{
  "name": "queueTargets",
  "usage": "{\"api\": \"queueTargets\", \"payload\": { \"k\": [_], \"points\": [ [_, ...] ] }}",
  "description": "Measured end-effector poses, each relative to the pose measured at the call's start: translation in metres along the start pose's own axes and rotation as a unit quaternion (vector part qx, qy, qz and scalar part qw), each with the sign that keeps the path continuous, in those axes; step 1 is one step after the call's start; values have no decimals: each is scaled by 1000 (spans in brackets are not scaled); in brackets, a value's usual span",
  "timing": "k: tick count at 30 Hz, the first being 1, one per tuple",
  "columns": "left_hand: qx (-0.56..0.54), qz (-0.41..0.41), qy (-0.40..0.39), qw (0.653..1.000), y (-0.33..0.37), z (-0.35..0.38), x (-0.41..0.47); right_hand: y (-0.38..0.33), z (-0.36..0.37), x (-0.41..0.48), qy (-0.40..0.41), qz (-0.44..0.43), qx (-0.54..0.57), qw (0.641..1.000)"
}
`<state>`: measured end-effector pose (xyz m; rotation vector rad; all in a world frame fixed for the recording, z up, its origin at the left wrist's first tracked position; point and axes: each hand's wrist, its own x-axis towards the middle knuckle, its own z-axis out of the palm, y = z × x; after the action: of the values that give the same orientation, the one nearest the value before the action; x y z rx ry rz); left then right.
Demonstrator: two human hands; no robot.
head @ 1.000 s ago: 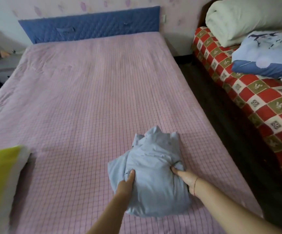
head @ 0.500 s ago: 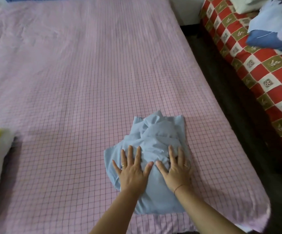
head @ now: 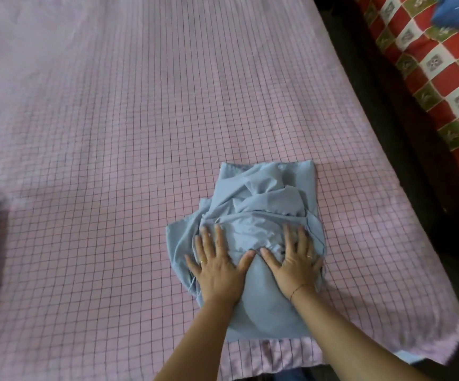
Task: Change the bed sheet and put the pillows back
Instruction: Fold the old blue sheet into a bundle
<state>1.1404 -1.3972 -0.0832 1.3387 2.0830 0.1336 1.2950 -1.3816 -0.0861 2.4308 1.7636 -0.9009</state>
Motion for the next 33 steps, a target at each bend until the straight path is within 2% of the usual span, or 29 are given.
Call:
{"api": "queueTargets", "payload": {
  "k": [1, 3, 5, 8, 10, 12, 15, 18, 22, 25, 30, 33],
  "points": [
    [-69, -51, 32, 996, -1, -7, -1, 4, -5, -1, 52, 9, 44, 998],
    [-213, -187, 68, 956, -2, -25, 3, 8, -21, 0, 130, 65, 134, 980],
    [-265, -252, 51, 929, -3, -36, 10, 9, -32, 6, 104, 126, 237, 958],
    [-360, -200, -6, 911, 0, -42, 24, 4, -37, 15, 37, 115, 374, 919],
    [-430, -170, -82, 883, 8, -48, 23, 0, -43, 14, 0, 96, 417, 904],
    [-471, -145, -136, 859, 11, -55, 17, 2, -51, 12, -49, 76, 435, 896],
    [-496, -165, -198, 829, 6, -71, 2, -1, -70, 0, -137, 53, 445, 883],
    [-519, -177, -252, 798, -11, -86, -22, -13, -83, -21, -155, 19, 419, 895],
    [-553, -175, -200, 790, -33, -126, -63, -48, -100, -56, -189, -30, 418, 888],
    [-596, -154, -157, 772, -43, -176, -102, -91, -119, -85, -228, -98, 404, 881],
    [-646, -137, -14, 751, -72, -249, -173, -170, -153, -148, -290, -220, 378, 851],
    [-670, -135, 84, 725, -96, -279, -224, -211, -160, -193, -327, -283, 358, 827]
  ]
}}
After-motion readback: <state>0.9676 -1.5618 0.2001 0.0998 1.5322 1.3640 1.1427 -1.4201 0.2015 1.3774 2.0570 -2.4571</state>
